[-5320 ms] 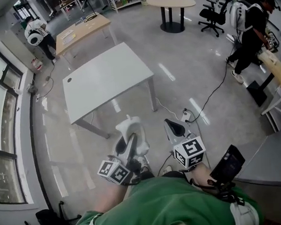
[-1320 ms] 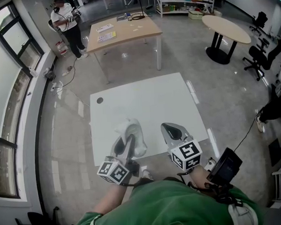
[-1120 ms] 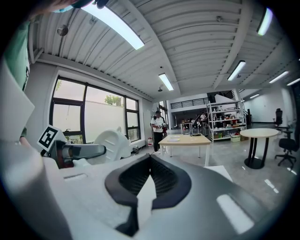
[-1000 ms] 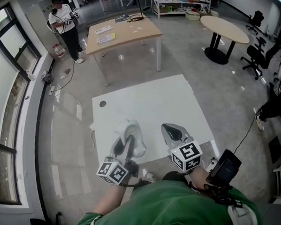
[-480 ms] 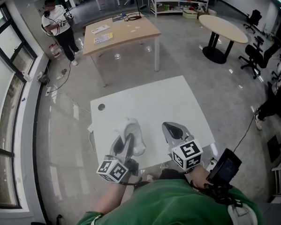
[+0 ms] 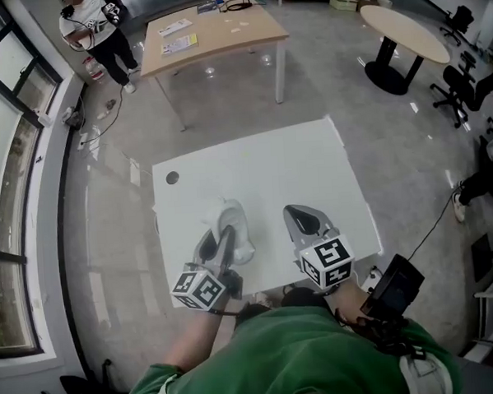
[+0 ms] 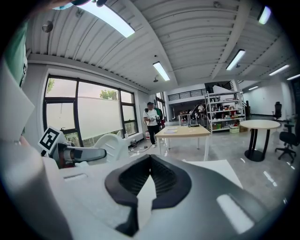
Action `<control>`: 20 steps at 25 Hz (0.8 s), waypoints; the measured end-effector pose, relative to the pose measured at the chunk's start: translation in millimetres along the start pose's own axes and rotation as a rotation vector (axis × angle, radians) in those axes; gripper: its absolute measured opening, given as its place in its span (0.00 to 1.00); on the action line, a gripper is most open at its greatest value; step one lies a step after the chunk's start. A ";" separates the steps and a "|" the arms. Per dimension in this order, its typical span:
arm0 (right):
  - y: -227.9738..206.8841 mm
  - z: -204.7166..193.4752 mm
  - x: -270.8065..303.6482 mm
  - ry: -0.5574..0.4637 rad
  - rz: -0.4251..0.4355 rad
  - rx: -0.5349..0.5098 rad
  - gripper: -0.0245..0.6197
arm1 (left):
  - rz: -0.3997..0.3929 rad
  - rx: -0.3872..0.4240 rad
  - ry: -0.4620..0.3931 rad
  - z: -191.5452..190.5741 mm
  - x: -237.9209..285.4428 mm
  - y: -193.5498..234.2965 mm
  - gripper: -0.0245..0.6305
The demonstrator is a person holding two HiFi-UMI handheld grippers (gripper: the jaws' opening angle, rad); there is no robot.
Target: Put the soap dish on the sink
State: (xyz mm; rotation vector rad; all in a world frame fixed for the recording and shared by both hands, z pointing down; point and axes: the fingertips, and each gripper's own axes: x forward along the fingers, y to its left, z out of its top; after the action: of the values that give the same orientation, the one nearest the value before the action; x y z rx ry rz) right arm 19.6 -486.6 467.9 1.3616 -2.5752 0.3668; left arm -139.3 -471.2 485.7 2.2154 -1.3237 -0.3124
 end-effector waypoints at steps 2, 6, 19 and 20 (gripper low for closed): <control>-7.4 -4.9 10.2 0.016 0.005 0.006 0.04 | 0.017 -0.006 0.020 -7.0 9.4 9.0 0.27; -23.4 -18.7 25.5 0.052 0.013 0.024 0.04 | 0.049 -0.020 0.069 -26.1 27.3 23.6 0.27; -51.7 -81.7 63.7 0.188 0.035 0.099 0.04 | 0.175 -0.080 0.260 -103.8 65.4 88.8 0.27; -53.1 -86.7 65.8 0.198 0.036 0.104 0.04 | 0.185 -0.087 0.272 -109.6 66.6 93.2 0.27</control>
State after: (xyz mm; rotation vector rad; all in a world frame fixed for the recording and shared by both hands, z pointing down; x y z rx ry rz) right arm 32.9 -539.7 576.0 1.2434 -2.4508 0.6169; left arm -126.3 -528.3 633.0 1.9653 -1.3245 0.0004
